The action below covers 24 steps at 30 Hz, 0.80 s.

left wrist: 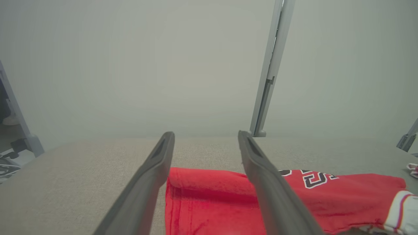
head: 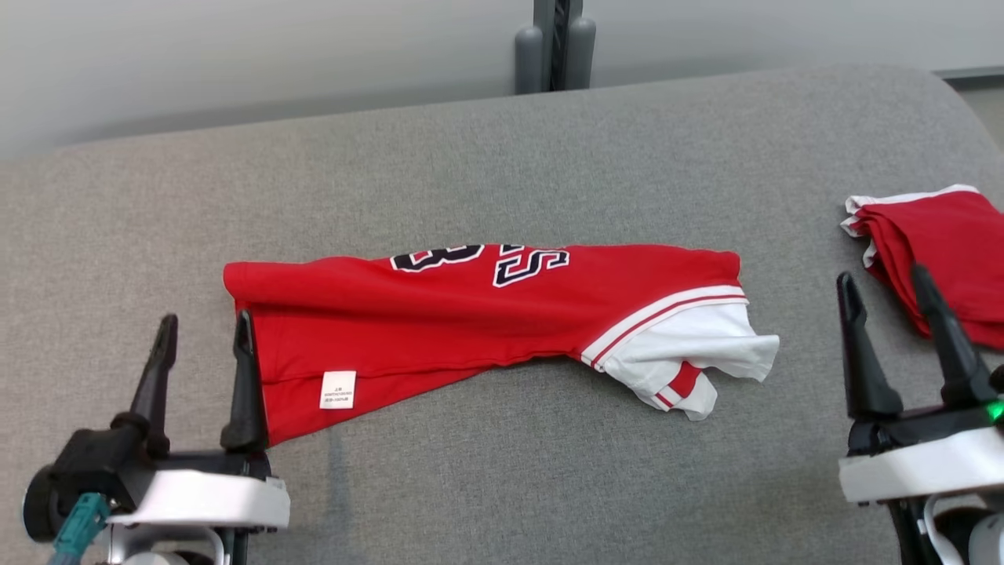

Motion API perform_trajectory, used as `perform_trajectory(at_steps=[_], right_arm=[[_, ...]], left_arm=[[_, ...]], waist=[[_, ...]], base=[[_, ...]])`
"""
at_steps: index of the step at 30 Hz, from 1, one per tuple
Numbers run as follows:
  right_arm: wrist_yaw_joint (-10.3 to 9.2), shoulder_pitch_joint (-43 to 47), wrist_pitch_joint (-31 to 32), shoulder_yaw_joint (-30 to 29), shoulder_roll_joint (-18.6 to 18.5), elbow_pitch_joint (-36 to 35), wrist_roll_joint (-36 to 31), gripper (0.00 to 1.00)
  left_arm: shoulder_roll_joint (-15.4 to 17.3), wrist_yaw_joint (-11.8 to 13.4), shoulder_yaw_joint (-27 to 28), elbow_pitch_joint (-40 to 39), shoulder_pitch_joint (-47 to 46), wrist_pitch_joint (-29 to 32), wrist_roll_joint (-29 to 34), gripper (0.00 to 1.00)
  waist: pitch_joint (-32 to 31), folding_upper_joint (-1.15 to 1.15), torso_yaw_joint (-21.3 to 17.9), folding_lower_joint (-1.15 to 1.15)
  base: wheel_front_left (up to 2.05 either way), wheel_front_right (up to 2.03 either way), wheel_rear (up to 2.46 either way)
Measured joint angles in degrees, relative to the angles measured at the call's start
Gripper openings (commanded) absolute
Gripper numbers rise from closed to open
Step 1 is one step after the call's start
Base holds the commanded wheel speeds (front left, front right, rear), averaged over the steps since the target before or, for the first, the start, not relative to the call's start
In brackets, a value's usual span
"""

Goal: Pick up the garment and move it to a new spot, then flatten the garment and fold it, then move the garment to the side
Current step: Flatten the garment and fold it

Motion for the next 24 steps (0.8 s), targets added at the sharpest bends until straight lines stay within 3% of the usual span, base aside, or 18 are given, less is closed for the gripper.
perform_trajectory(at_steps=[20,24], right_arm=[[0.00,3.00,1.69,-0.71,1.13,-1.62,0.37,1.00],[0.00,2.33,2.00,-0.27,1.21,-2.03,0.43,1.00]], left_arm=[[1.02,0.41,-1.59,-1.35,1.86,2.93,-0.20,1.00],[1.76,-1.22,-1.93,-0.89,-1.84,5.20,-1.19,1.00]], waist=[[-1.16,0.00,1.56,0.00],[0.60,0.00,1.63,0.00]], base=[[0.00,0.00,0.00],[0.00,0.00,0.00]])
